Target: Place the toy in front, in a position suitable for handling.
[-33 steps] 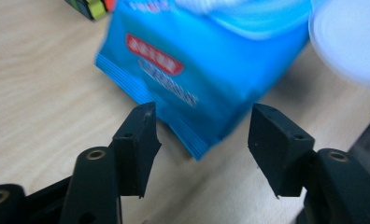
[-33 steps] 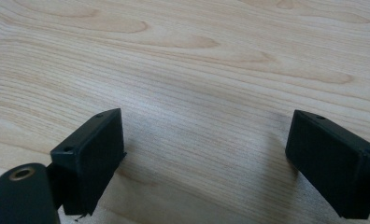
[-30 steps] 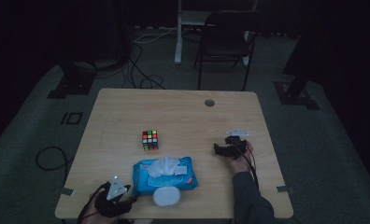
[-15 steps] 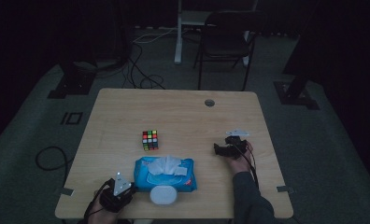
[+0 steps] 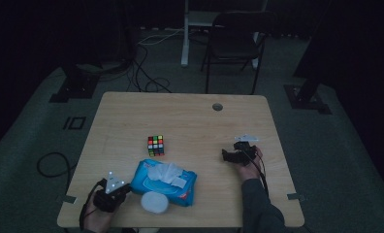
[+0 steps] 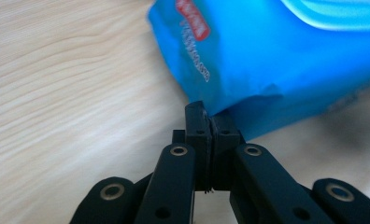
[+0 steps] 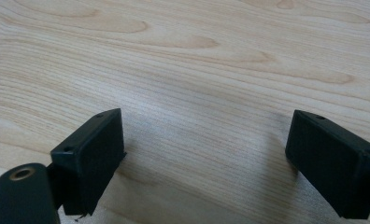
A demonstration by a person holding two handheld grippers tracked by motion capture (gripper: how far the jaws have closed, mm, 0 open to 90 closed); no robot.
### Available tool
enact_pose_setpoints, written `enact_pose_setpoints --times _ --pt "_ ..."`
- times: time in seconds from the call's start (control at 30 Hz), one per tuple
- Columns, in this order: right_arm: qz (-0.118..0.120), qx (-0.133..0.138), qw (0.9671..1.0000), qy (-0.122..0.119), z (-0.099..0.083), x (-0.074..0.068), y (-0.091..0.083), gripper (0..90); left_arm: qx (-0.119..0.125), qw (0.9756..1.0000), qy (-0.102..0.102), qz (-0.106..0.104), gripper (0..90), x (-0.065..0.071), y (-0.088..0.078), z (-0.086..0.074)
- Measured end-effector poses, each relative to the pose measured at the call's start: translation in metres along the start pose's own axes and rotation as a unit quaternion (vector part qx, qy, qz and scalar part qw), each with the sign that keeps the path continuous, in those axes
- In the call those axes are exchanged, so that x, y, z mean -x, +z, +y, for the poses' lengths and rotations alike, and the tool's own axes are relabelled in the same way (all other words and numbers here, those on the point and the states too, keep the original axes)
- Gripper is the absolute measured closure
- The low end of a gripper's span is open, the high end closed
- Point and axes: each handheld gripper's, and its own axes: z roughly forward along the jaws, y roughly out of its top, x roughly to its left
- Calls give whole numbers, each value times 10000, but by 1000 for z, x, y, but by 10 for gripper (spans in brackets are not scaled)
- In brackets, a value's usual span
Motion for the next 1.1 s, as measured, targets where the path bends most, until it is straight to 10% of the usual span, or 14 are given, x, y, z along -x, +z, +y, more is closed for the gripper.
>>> enact_pose_setpoints --times 0.53,0.87,1.1 --pt "0 3 10000 -2 0 0 0 114 -154 9978 -582 280 697 -116 51 52" --pt "27 8 10000 -36 0 0 -1 128 219 9933 -1024 488 552 -126 11 48" --pt "-7 18 10000 12 0 -2 -1 158 815 9944 -588 339 530 -73 -31 60"
